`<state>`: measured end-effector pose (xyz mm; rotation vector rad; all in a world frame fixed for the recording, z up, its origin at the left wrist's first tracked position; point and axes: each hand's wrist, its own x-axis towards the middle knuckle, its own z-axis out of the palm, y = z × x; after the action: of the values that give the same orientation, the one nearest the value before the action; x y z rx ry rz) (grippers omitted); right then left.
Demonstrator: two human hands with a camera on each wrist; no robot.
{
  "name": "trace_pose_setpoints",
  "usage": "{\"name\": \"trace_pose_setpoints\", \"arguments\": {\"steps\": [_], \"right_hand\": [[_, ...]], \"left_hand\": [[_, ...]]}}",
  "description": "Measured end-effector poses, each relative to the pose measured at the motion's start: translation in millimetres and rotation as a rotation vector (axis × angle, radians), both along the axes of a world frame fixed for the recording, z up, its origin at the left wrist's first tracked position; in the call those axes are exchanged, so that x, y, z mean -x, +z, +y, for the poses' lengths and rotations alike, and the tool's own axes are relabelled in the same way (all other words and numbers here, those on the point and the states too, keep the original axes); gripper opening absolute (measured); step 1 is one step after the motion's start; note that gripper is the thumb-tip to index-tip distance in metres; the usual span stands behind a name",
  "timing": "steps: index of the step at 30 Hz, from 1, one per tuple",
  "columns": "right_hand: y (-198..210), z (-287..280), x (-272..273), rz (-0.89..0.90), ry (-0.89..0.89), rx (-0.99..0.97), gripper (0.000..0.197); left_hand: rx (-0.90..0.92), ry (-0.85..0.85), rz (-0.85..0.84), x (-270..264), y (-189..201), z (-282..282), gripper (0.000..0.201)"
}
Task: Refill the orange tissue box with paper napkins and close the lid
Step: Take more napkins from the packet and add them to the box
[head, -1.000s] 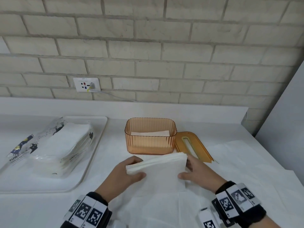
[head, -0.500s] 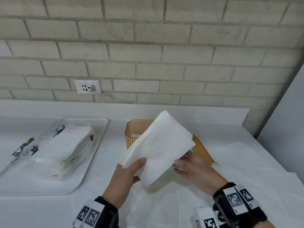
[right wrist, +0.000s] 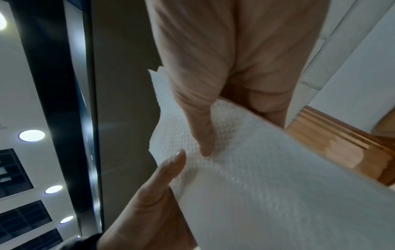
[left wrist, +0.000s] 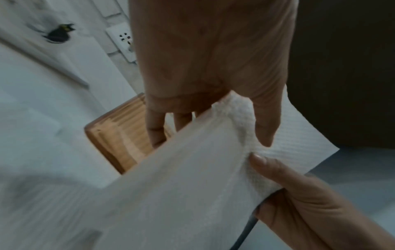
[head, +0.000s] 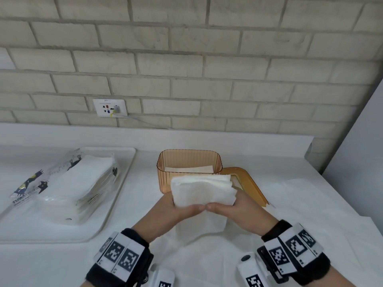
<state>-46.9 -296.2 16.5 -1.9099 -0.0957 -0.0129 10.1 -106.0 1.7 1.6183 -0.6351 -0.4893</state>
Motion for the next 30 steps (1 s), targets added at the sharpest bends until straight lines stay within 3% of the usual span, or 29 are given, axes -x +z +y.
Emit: {"name": "trace_pose_setpoints", "arguments": {"steps": [5, 9, 17, 21, 23, 26, 28, 30], "right_hand": [[-0.9, -7.2, 0.6, 0.073, 0.099, -0.027, 0.044], [-11.7, -5.9, -1.9, 0.189, 0.138, 0.061, 0.050], [-1.6, -9.0, -8.3, 0.130, 0.109, 0.051, 0.045], [-25.1, -12.6, -5.1, 0.242, 0.140, 0.119, 0.038], [-32.3, -16.9, -4.0, 0.261, 0.090, 0.045, 0.038], [-33.5, -28.4, -4.8, 0.244, -0.041, -0.204, 0.054], [-33.8, -36.9, -6.9, 0.195, -0.127, -0.380, 0.070], [-33.2, -42.2, -8.1, 0.162, -0.177, -0.521, 0.072]], "left_hand": [[-0.045, -0.024, -0.085, -0.3, -0.3, -2.3, 0.039], [-0.129, -0.082, -0.071, 2.7, -9.2, -6.4, 0.057], [-0.075, 0.035, -0.128, 0.8, -3.3, -6.3, 0.050], [0.079, 0.156, -0.011, 5.0, -12.3, -4.7, 0.055], [0.211, 0.231, 0.128, 4.4, -17.3, -2.8, 0.059], [0.311, 0.319, 0.279, -3.1, -24.9, 6.7, 0.064], [0.250, 0.316, 0.260, -8.9, -27.9, 16.4, 0.056], [0.113, 0.247, 0.197, -11.3, -30.5, 22.7, 0.038]]}}
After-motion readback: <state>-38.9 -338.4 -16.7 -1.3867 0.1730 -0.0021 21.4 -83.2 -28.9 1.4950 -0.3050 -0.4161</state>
